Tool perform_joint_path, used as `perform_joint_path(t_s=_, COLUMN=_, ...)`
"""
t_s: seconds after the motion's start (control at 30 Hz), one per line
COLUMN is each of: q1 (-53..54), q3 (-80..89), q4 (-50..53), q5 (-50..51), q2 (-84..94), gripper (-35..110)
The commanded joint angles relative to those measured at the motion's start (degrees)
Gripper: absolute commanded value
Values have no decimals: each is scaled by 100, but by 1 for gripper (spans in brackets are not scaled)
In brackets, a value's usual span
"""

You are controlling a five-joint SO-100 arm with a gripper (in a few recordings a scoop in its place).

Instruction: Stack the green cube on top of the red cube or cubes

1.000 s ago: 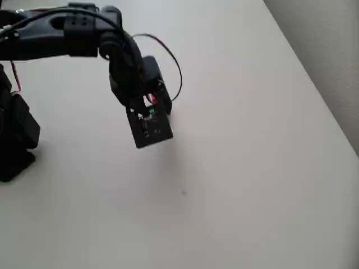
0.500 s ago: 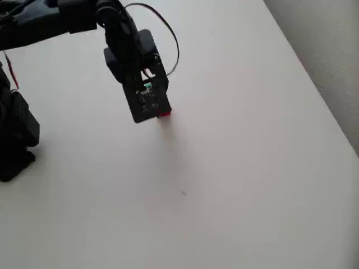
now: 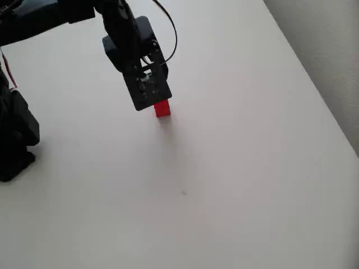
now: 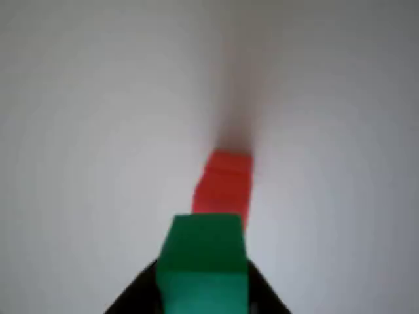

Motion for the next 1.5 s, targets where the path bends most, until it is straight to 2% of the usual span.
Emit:
perform_joint_path(t_s=0.0, q1=-97, q3=-404, q4=44, q5=105, q2=0, gripper=-2)
perform_joint_path(t_s=0.33, q1=-123, q3=-404, q4=9, q5=132, q2=-176, gripper=-1)
perform_joint_path(t_s=0.83, q1=-167, q3=-404, q4=-18, q5=123, q2=-308, gripper=25)
perform_joint_path(t_s=1.1, q1=-105, q3=-413, q4=26, q5=88, q2=-281, gripper=27)
perform_joint_path(t_s=1.47, q1=-167, q3=-422, q4=483, q5=35, q2=703, gripper=27)
